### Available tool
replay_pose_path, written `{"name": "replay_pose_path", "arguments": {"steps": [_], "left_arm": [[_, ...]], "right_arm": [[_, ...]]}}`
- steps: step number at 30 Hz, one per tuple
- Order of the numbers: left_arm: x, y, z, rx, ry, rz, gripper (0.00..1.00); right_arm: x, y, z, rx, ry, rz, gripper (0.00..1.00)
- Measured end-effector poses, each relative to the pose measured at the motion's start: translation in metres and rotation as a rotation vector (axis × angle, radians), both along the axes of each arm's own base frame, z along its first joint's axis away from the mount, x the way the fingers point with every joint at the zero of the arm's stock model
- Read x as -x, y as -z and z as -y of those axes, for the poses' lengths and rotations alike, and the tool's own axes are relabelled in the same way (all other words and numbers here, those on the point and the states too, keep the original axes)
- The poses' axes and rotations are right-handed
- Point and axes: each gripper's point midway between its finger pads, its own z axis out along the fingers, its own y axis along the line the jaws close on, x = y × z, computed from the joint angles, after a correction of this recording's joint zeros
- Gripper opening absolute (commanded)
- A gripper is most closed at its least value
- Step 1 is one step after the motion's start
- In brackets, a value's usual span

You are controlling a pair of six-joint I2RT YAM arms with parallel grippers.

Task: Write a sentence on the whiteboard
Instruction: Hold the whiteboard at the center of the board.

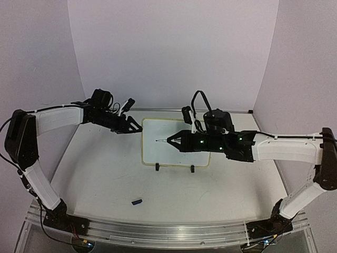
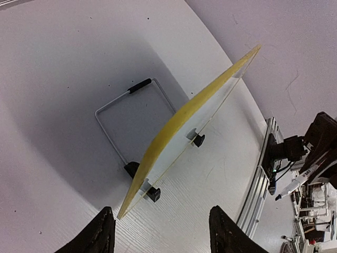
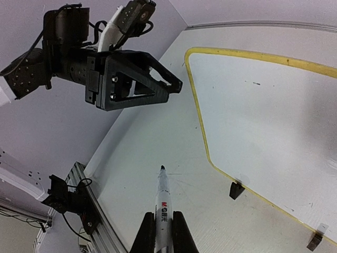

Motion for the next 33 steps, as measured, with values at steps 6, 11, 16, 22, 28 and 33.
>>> {"name": "replay_pose_path", "arguments": {"steps": [6, 11, 16, 22, 28, 33], "left_arm": [[-0.02, -0.007, 0.012, -0.01, 0.073, 0.071, 0.53], [-0.028, 0.001, 0.017, -0.019, 0.106, 0.094, 0.42], [-0.026, 0.008, 0.022, -0.002, 0.149, 0.084, 0.27], [-0.018, 0.006, 0.024, 0.025, 0.199, 0.091, 0.17], [-0.013, 0.005, 0.025, 0.039, 0.229, 0.102, 0.09], [-0.006, 0.005, 0.024, 0.049, 0.249, 0.111, 0.02]], "right_arm": [[-0.029, -0.004, -0.013, -0.033, 0.025, 0.002, 0.0], [-0.05, 0.002, -0.018, -0.039, 0.04, -0.008, 0.0], [-0.058, 0.004, -0.019, -0.045, 0.042, -0.013, 0.0], [-0.057, 0.004, -0.02, -0.048, 0.035, -0.014, 0.0], [-0.057, 0.005, -0.021, -0.047, 0.028, -0.013, 0.0], [-0.057, 0.0, -0.023, -0.065, 0.023, 0.0, 0.0]]}}
